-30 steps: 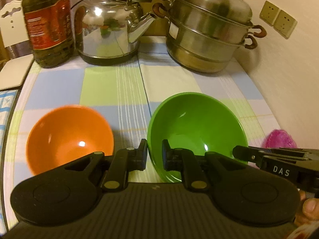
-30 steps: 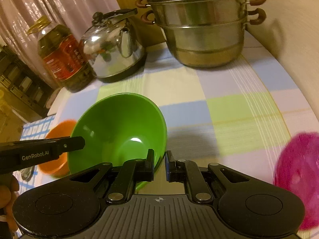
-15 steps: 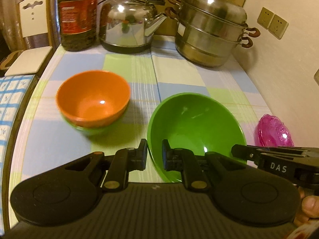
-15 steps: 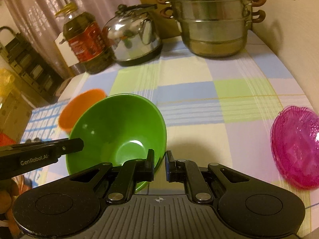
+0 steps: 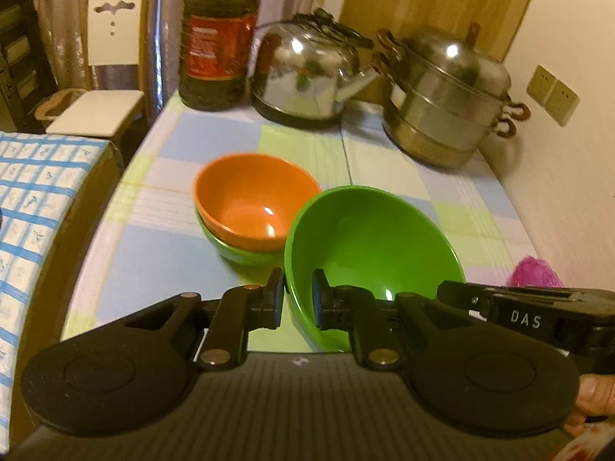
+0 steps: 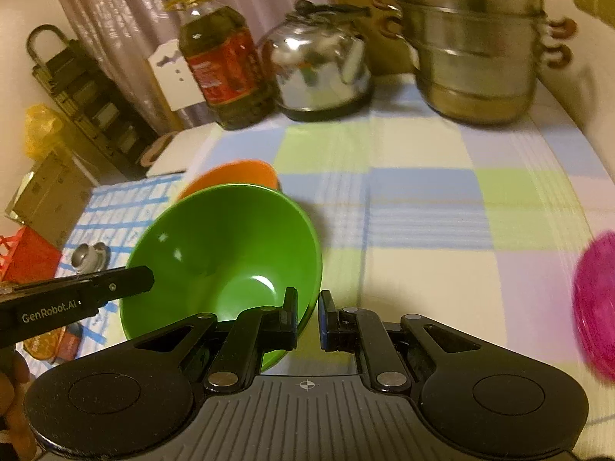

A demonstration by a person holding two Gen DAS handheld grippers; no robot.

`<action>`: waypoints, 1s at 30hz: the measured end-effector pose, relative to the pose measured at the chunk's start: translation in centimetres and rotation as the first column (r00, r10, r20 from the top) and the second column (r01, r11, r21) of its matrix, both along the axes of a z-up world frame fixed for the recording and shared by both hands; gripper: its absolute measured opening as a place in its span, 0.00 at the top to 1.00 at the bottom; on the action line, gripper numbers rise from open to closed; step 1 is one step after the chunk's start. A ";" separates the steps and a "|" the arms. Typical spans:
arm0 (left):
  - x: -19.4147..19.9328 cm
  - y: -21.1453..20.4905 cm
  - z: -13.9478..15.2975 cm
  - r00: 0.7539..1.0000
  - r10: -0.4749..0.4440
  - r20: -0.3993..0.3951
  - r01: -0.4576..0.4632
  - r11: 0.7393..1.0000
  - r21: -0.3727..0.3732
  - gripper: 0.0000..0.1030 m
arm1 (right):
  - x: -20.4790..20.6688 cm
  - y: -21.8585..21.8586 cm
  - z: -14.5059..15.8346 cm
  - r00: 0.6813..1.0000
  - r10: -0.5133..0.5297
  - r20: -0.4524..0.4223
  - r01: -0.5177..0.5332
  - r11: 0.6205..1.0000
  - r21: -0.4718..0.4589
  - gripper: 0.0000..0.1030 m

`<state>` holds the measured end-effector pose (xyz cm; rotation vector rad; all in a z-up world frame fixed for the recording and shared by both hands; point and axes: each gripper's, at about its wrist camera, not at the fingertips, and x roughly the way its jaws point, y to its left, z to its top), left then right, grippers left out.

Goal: Organize plates and bowls
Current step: 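Lift the green bowl with both grippers and carry it onto the orange bowl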

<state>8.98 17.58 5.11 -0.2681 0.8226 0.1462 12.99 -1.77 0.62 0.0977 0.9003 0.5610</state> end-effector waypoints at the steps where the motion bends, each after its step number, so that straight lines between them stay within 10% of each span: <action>1: 0.2 0.4 0.3 1.000 0.004 0.001 -0.004 1.000 0.002 0.87 | 0.4 0.5 0.4 1.000 0.004 0.006 -0.005 1.000 0.005 0.90; 13: 5.3 6.2 1.4 0.999 0.052 0.003 -0.052 0.999 -0.002 0.87 | 6.2 7.1 4.1 0.995 0.049 0.091 -0.049 0.999 -0.004 0.90; 30: 10.8 10.4 -3.4 0.995 0.064 -0.077 -0.063 0.998 0.013 0.87 | 13.0 12.1 -1.4 0.998 0.068 -0.009 -0.069 0.997 -0.044 0.90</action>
